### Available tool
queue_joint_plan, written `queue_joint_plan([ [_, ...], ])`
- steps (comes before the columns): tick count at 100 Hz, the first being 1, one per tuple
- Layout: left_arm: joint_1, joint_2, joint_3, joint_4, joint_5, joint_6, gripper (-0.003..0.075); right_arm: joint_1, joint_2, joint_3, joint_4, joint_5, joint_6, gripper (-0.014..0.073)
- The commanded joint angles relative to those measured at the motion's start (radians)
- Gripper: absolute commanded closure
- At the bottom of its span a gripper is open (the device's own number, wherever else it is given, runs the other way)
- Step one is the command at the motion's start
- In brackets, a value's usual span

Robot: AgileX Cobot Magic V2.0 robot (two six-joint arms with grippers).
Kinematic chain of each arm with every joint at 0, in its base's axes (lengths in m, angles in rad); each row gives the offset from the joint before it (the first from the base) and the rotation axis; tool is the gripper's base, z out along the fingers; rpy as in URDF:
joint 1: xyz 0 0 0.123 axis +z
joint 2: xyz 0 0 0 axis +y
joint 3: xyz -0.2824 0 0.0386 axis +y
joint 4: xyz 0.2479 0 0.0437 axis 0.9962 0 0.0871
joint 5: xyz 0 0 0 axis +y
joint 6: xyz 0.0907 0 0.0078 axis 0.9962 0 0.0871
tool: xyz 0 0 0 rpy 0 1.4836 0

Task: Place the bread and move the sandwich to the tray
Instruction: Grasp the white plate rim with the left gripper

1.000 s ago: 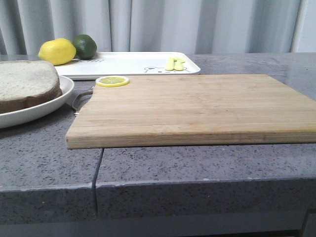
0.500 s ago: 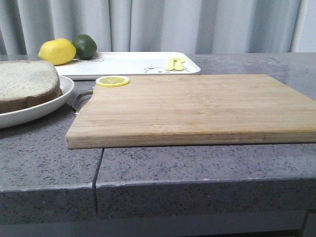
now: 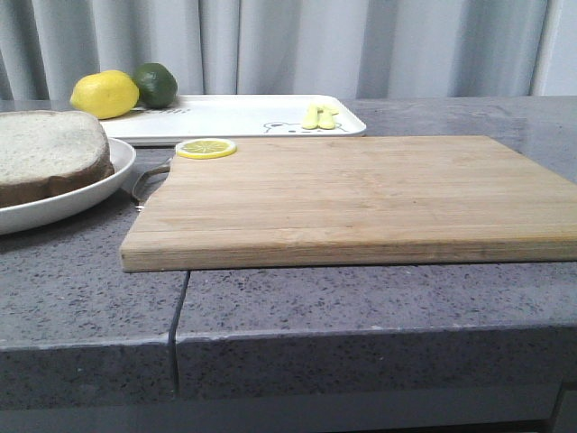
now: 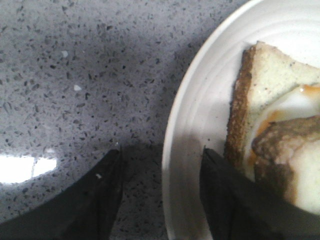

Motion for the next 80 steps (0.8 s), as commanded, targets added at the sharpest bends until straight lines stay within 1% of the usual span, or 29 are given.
queue_joint_plan([
  [1, -0.007, -0.025, -0.031, -0.028, -0.026, 0.002, 0.0386, -0.005, 0.004, -0.025, -0.061, 0.023, -0.007, 0.0230],
  [35, -0.007, -0.025, -0.031, -0.028, -0.042, 0.002, 0.0395, -0.005, 0.004, -0.025, -0.061, 0.023, -0.007, 0.0231],
  [44, -0.007, -0.025, -0.031, -0.029, -0.042, 0.002, 0.0454, -0.005, 0.004, -0.025, -0.061, 0.023, -0.007, 0.0231],
  [71, -0.007, -0.025, -0.031, -0.029, -0.042, 0.002, 0.0723, -0.005, 0.004, -0.025, -0.061, 0.023, -0.007, 0.0232],
  [74, -0.007, -0.025, -0.031, -0.031, -0.042, 0.002, 0.0738, -0.005, 0.004, -0.025, -0.061, 0.023, -0.007, 0.0232],
  [80, -0.007, -0.025, -0.031, -0.033, -0.042, 0.002, 0.0739, -0.005, 0.004, -0.025, -0.061, 0.023, -0.007, 0.0232],
])
